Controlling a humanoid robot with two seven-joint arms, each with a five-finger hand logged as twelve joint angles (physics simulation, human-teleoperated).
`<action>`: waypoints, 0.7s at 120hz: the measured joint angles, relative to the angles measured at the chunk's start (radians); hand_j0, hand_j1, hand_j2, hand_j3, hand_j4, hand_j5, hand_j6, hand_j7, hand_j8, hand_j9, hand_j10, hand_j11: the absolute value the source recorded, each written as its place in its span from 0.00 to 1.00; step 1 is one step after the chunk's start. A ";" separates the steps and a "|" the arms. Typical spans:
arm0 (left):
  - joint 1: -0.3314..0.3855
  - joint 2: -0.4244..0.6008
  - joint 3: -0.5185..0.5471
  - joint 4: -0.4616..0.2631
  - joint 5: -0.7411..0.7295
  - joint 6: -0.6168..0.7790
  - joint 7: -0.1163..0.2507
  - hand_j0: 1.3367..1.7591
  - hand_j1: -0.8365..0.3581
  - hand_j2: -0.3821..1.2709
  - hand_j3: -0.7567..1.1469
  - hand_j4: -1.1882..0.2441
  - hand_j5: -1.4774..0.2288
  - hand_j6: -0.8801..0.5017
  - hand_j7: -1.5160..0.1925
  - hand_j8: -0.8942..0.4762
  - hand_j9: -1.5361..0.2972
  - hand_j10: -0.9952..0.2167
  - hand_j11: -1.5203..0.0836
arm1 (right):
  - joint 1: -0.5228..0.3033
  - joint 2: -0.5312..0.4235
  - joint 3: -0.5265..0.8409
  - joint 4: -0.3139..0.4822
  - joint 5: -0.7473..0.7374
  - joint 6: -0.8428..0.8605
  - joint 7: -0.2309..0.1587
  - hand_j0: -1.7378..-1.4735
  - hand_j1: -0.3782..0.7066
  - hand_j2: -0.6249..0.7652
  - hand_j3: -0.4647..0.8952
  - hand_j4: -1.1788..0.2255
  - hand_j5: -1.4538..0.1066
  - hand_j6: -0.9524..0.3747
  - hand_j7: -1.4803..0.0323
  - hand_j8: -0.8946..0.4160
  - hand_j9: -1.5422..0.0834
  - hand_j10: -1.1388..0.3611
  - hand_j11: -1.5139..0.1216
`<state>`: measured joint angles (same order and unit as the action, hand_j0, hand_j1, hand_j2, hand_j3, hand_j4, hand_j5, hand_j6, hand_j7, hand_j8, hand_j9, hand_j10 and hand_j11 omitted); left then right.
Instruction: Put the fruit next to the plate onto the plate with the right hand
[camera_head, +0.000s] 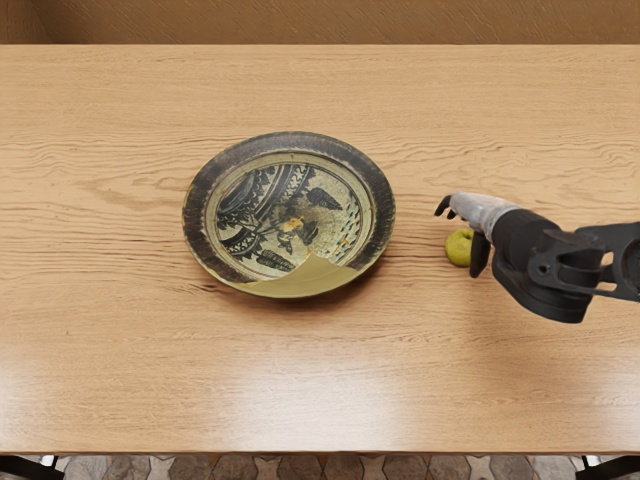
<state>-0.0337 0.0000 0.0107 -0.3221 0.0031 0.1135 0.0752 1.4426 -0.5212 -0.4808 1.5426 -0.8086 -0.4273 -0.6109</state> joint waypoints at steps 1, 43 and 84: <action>0.000 0.000 0.000 0.000 0.000 0.000 0.000 0.76 0.99 0.23 0.40 0.83 0.87 0.64 0.89 0.65 0.84 0.82 0.95 | -0.001 0.001 0.000 -0.001 0.000 -0.001 0.000 0.30 0.33 0.41 0.34 0.64 0.70 0.51 0.74 0.47 0.73 0.57 0.70; 0.000 0.000 0.000 0.000 0.000 0.000 0.000 0.76 0.99 0.23 0.40 0.83 0.87 0.64 0.89 0.65 0.84 0.82 0.95 | -0.021 0.021 -0.009 -0.027 0.000 -0.015 0.000 0.30 0.39 0.40 0.34 0.60 0.66 0.47 0.69 0.43 0.68 0.54 0.66; 0.000 0.000 0.000 0.000 0.000 0.000 0.000 0.76 0.99 0.23 0.40 0.83 0.87 0.64 0.89 0.65 0.84 0.82 0.95 | -0.028 0.033 -0.010 -0.030 0.002 -0.023 0.000 0.30 0.49 0.39 0.34 0.54 0.58 0.40 0.62 0.36 0.62 0.48 0.59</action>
<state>-0.0337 0.0000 0.0107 -0.3221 0.0031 0.1135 0.0752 1.4146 -0.4884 -0.4909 1.5123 -0.8067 -0.4505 -0.6109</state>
